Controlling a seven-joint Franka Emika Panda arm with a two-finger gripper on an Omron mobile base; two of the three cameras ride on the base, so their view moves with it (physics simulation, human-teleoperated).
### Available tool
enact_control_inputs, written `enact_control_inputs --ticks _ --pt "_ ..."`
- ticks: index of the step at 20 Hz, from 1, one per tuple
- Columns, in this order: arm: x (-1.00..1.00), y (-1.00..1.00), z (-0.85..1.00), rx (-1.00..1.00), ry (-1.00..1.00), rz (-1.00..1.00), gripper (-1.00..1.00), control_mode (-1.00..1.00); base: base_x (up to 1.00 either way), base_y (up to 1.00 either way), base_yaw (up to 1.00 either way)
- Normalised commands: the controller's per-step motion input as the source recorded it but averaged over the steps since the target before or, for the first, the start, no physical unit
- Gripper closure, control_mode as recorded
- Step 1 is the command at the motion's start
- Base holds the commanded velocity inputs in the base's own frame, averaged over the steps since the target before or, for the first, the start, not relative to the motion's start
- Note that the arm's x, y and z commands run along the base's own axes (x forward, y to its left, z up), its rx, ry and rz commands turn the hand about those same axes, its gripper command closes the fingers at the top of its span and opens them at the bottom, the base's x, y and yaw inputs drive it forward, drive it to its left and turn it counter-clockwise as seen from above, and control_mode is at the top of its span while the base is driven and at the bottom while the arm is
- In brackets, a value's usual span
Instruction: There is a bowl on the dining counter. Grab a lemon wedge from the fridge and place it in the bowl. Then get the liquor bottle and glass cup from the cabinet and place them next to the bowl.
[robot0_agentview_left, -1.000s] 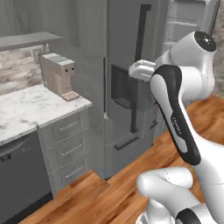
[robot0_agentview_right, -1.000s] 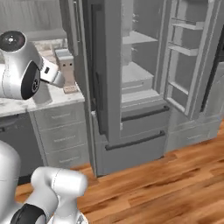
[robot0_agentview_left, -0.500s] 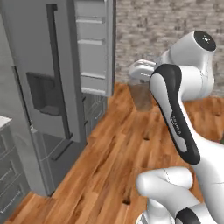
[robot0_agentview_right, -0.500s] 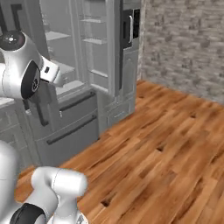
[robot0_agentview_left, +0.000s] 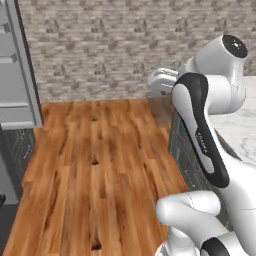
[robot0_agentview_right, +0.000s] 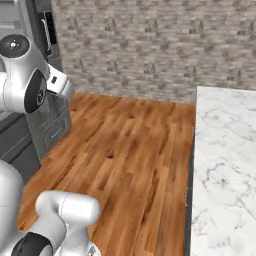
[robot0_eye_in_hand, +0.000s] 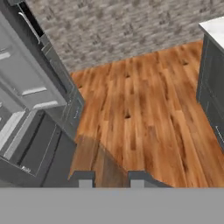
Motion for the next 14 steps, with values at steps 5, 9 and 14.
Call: enact_control_inputs --ticks 5,9,14 --pt "0.0 0.0 0.0 0.0 0.0 0.0 1.0 1.0 0.78 0.0 -0.53" --pt "0.0 0.0 0.0 0.0 0.0 0.0 1.0 1.0 1.0 0.0 -0.37" --pt "0.0 0.0 0.0 0.0 0.0 0.0 1.0 1.0 1.0 0.04 -0.21"
